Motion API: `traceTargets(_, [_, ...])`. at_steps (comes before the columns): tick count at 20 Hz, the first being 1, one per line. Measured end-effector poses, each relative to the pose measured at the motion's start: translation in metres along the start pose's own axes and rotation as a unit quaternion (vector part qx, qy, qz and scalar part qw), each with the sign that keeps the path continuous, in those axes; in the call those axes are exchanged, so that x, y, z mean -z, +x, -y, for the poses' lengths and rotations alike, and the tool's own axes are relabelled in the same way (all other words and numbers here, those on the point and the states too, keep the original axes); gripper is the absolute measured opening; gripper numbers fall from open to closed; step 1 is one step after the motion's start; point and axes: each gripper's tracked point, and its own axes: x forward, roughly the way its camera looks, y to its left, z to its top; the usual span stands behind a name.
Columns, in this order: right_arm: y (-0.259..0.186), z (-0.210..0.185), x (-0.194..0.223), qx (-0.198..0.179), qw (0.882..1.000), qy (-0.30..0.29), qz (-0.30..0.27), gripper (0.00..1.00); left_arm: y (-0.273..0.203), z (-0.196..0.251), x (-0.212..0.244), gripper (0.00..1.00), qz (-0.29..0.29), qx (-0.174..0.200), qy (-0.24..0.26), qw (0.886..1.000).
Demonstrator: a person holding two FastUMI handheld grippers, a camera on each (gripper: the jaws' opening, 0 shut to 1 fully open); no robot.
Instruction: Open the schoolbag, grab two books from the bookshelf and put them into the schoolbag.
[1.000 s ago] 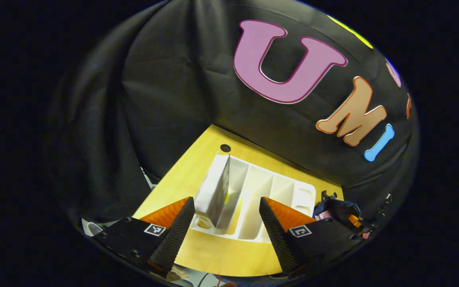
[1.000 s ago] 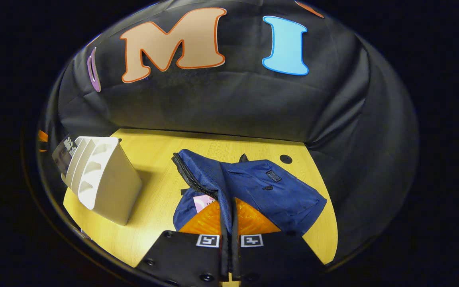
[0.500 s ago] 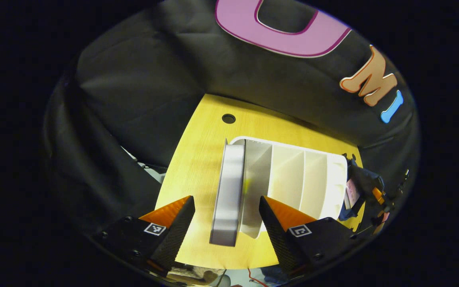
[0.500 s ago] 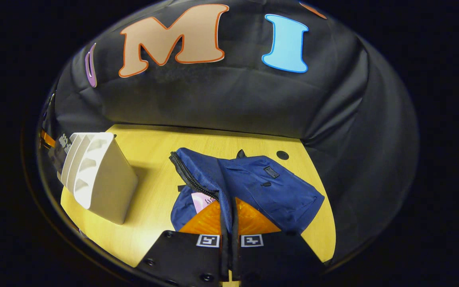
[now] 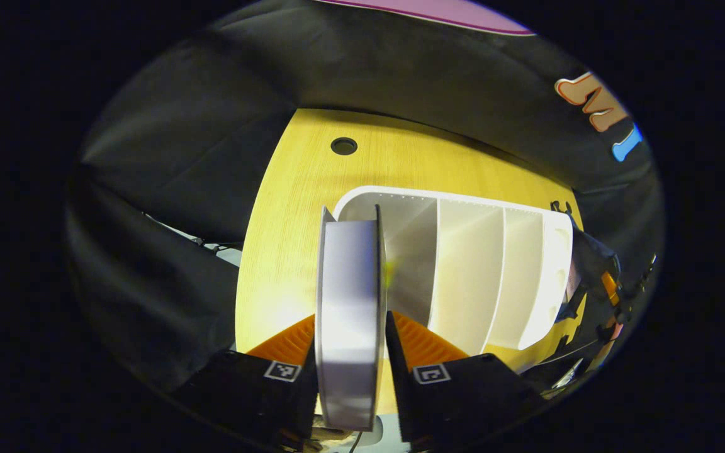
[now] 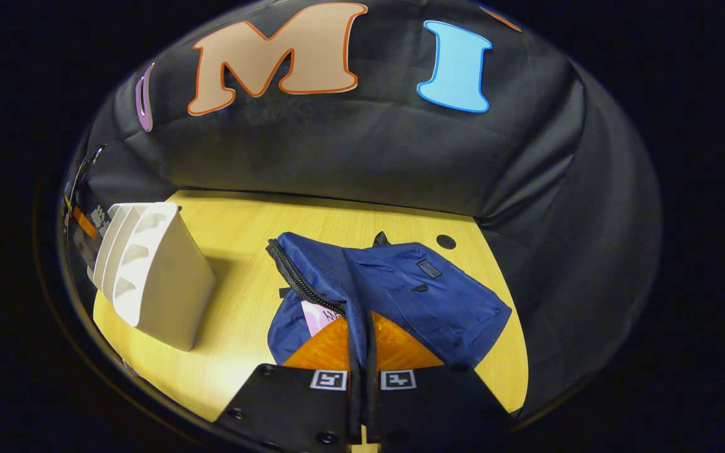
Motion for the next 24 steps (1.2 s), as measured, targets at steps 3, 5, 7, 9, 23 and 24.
traceTargets(3, [0.001, -0.002, 0.002, -0.001, 1.0, -0.01, -0.002, 0.05, 0.003, 0.003, 0.003, 0.46, -0.022, 0.001, 0.012, 1.0])
traceTargets(5, [0.001, -0.002, 0.002, -0.001, 1.0, -0.011, -0.002, 0.04, -0.002, 0.003, 0.009, 0.37, -0.038, -0.01, 0.004, 0.999])
traceTargets(7, [-0.001, -0.002, 0.002, -0.002, 1.0, -0.011, -0.002, 0.05, -0.002, -0.002, 0.012, 0.36, -0.04, -0.022, -0.015, 0.999])
traceTargets(9, [0.0, -0.002, 0.002, -0.003, 1.0, -0.012, -0.002, 0.04, -0.009, -0.003, 0.015, 0.35, -0.04, -0.03, -0.031, 0.998])
traceTargets(23, [-0.001, 0.001, 0.003, -0.039, 0.999, -0.012, -0.008, 0.05, -0.16, 0.04, 0.03, 0.34, 0.075, -0.072, -0.099, 0.99])
traceTargets(24, [-0.002, 0.003, 0.003, -0.044, 0.999, -0.015, -0.008, 0.05, -0.171, 0.051, 0.031, 0.34, 0.085, -0.067, -0.099, 0.989])
